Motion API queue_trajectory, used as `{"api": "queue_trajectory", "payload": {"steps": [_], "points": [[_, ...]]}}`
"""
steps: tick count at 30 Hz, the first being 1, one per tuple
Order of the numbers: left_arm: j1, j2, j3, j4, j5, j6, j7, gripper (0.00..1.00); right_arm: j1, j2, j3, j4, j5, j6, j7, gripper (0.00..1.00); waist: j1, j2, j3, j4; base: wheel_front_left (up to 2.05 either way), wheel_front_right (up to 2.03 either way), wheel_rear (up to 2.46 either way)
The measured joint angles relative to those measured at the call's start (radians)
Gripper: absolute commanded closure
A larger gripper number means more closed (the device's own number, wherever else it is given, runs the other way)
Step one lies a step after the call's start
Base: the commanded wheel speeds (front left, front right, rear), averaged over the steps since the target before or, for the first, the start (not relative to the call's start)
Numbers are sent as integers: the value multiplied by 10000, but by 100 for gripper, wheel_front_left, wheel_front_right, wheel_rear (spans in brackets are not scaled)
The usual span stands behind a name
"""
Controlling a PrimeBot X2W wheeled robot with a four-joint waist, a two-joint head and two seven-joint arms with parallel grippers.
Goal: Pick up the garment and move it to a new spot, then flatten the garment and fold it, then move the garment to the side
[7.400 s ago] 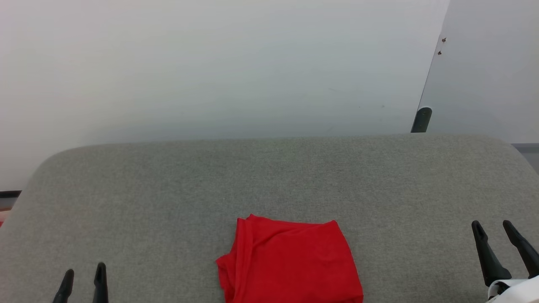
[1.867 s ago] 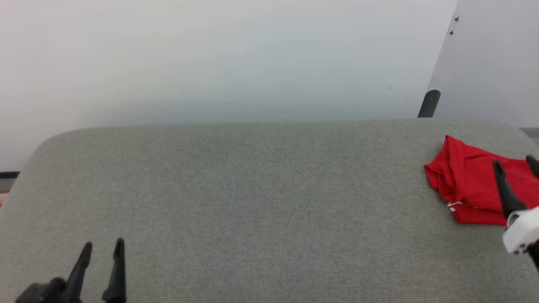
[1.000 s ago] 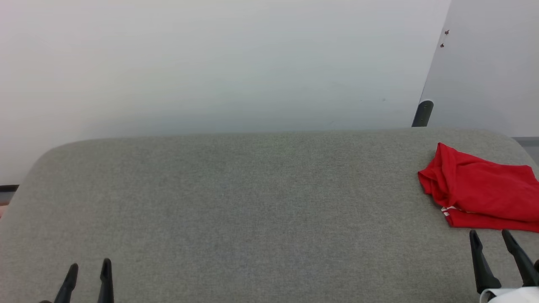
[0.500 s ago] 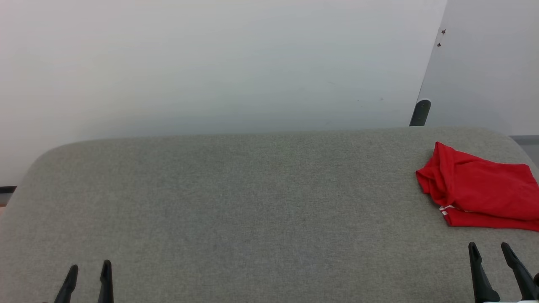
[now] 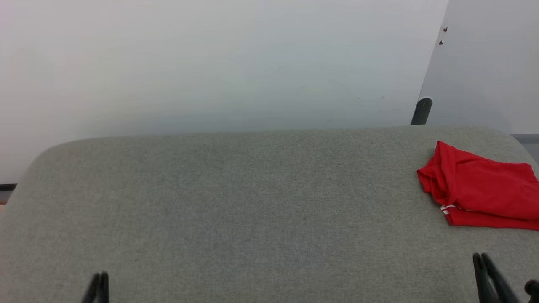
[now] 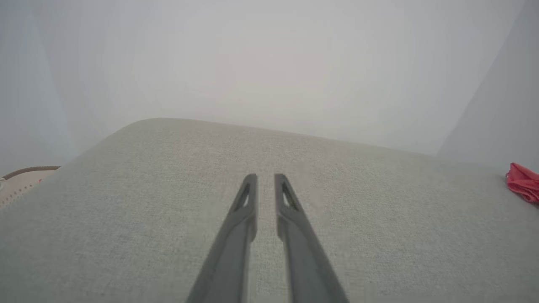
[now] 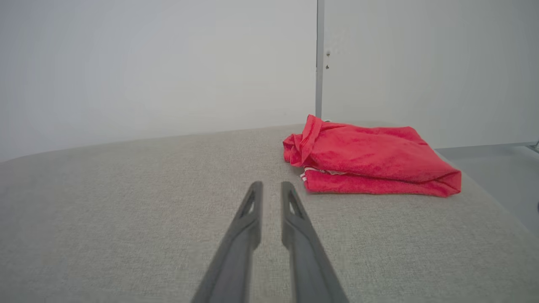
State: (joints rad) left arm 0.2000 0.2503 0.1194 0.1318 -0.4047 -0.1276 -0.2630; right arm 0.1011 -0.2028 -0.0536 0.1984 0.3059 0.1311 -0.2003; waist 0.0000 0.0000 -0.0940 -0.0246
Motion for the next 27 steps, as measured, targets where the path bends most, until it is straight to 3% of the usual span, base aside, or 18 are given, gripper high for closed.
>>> {"api": "queue_trajectory", "payload": {"steps": [4, 27], "points": [[114, -286, -102, 314, -161, 0, 90, 100, 169, 184, 13, 311, 136, 0, 90, 100, 0, 0, 14, 3, 0, 0, 0], [-701, -754, -92, 550, -3570, 0, 1135, 100, -351, 554, -115, 349, 3854, 0, 965, 100, 0, 0, 192, 48, 0, 0, 0]]}}
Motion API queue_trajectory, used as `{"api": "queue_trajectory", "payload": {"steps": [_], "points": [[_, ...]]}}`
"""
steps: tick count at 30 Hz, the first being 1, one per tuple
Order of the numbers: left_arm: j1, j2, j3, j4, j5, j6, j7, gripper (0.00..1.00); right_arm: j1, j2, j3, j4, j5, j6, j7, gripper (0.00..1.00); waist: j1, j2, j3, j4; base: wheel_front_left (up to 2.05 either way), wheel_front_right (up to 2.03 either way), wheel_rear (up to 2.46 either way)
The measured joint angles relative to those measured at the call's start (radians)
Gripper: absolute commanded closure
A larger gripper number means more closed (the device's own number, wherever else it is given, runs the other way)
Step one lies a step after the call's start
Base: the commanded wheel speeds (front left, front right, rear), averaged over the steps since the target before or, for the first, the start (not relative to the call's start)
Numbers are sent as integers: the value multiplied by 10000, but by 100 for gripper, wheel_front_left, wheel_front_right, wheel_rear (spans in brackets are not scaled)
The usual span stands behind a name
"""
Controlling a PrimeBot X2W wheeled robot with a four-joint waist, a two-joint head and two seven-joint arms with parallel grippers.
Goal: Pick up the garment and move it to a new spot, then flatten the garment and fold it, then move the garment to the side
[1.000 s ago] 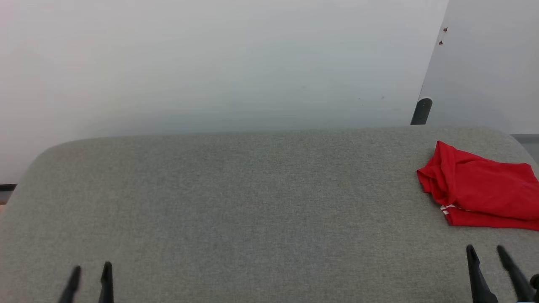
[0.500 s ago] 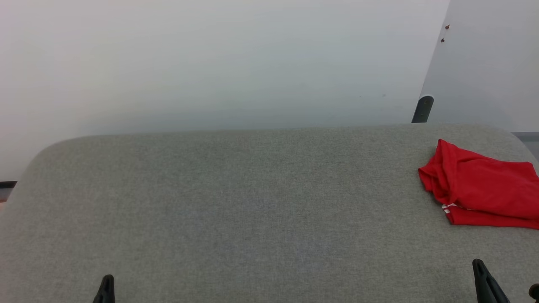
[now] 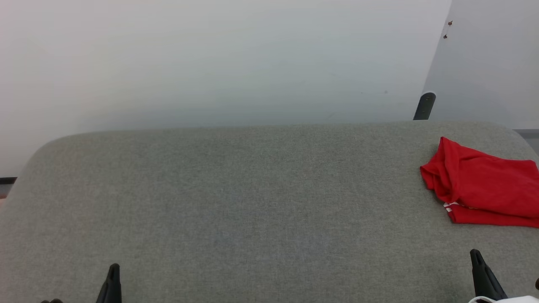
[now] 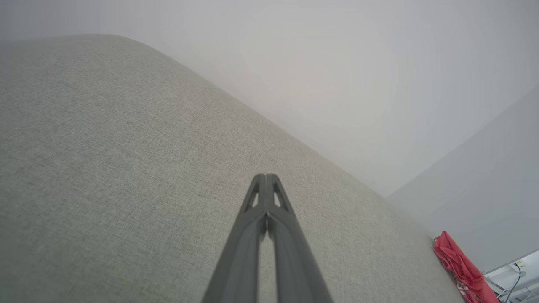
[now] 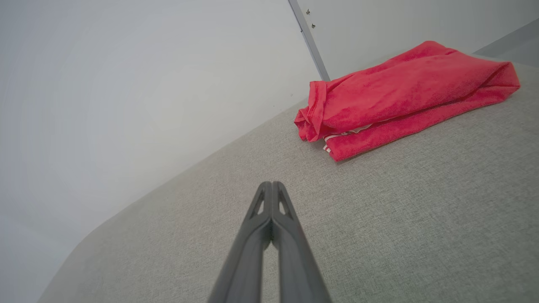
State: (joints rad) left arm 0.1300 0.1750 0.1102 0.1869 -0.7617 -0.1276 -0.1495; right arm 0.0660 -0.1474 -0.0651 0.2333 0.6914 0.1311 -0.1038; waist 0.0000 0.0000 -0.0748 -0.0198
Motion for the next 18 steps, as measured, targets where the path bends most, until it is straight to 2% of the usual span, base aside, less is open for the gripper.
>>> {"api": "queue_trajectory", "payload": {"steps": [18], "points": [[-583, -316, 8, 157, -2128, 0, 686, 100, -418, 242, -134, 21, 2334, 0, 533, 100, 0, 0, 138, 35, 0, 0, 0]]}}
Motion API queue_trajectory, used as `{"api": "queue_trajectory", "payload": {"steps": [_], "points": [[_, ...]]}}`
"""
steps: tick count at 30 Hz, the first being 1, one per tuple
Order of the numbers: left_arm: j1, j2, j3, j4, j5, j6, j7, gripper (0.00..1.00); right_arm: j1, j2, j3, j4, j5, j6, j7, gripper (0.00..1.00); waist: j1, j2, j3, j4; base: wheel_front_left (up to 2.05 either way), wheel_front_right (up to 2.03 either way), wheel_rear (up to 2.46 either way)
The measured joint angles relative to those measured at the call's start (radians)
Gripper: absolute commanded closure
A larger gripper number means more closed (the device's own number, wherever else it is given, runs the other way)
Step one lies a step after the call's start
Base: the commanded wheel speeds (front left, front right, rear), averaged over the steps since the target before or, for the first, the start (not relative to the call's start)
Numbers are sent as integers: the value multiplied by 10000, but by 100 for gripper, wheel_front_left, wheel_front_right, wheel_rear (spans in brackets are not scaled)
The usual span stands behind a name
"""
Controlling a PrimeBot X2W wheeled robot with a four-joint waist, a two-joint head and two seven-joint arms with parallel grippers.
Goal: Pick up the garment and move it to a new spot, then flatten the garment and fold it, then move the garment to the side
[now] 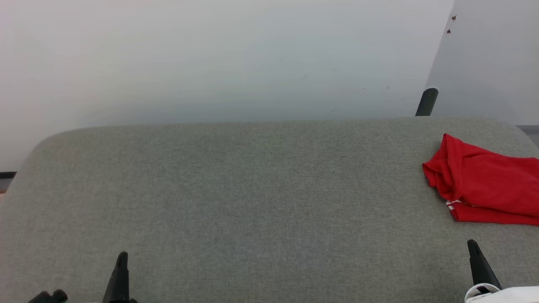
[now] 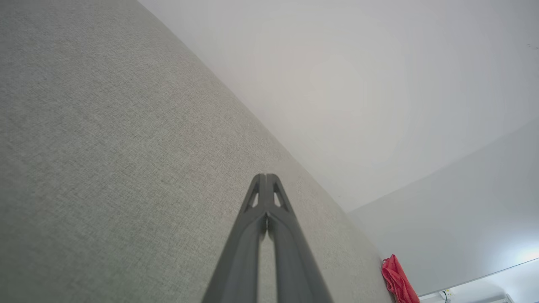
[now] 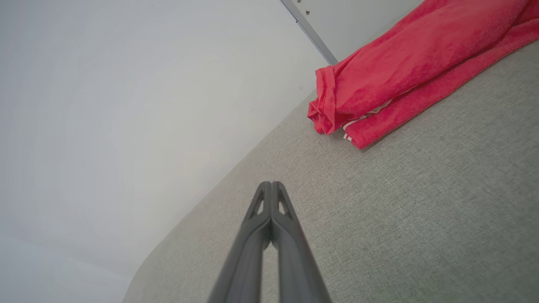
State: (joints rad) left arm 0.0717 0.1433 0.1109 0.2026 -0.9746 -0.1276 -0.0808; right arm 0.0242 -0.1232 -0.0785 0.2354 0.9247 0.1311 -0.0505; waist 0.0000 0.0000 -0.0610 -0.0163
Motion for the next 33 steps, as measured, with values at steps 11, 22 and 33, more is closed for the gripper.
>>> {"api": "queue_trajectory", "payload": {"steps": [11, 22, 33], "points": [[-315, -159, 8, 67, -1118, 0, 336, 100, -223, 127, -67, 25, 1212, 0, 303, 100, 0, 0, 84, 21, 0, 0, 0], [-582, -316, 13, 130, -2140, 0, 640, 100, -404, 245, -121, 38, 2282, -2, 550, 100, 0, 0, 168, 42, 0, 0, 0], [-858, -449, 13, 196, -3033, -2, 945, 100, -607, 343, -163, 46, 3266, -2, 788, 100, 0, 0, 252, 64, 0, 0, 0]]}}
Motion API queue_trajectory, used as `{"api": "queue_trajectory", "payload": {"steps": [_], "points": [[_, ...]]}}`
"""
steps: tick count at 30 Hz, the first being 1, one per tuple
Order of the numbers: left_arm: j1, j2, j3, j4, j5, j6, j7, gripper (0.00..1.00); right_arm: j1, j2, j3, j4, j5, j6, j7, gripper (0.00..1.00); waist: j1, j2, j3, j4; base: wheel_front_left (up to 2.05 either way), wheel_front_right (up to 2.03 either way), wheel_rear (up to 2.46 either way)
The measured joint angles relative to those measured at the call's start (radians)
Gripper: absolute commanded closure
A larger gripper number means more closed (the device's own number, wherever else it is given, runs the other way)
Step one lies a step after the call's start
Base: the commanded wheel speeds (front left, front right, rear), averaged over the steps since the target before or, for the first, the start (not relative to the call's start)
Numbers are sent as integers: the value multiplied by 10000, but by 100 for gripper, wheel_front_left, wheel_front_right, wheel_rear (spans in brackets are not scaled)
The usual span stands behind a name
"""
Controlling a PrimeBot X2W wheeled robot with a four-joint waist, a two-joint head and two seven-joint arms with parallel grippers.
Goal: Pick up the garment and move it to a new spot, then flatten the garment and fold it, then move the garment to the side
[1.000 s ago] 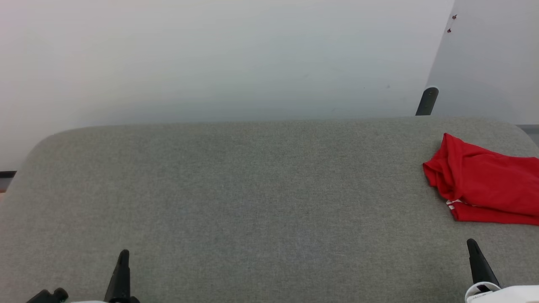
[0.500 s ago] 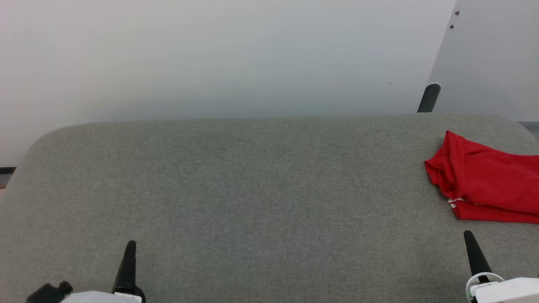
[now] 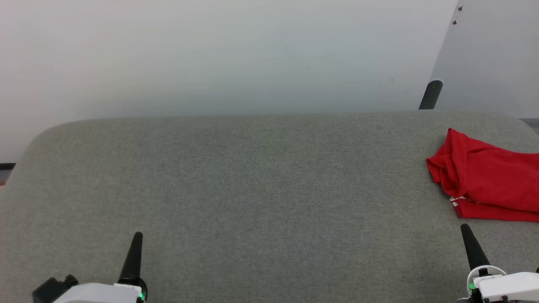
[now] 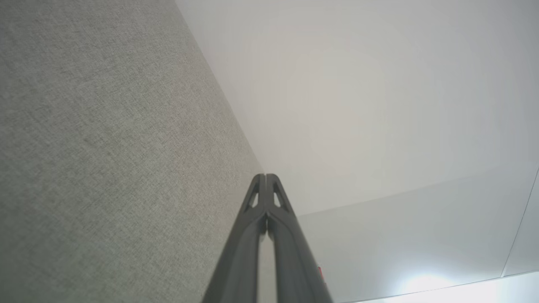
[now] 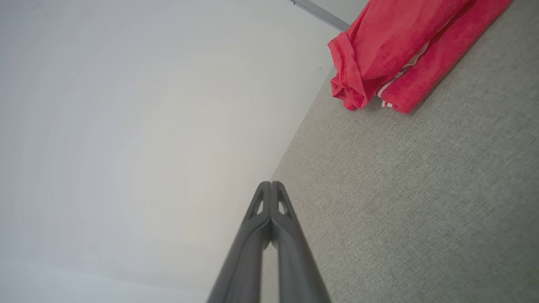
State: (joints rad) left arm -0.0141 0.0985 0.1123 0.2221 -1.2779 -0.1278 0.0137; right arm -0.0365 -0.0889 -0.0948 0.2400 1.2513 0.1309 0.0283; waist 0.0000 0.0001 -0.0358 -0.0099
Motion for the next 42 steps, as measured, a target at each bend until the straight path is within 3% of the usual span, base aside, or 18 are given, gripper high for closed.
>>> {"api": "queue_trajectory", "payload": {"steps": [42], "points": [[-781, -412, 12, 199, -2826, 0, 876, 100, -573, 324, -163, 48, 3051, -4, 738, 100, 0, 0, 321, 81, 0, 0, 0]]}}
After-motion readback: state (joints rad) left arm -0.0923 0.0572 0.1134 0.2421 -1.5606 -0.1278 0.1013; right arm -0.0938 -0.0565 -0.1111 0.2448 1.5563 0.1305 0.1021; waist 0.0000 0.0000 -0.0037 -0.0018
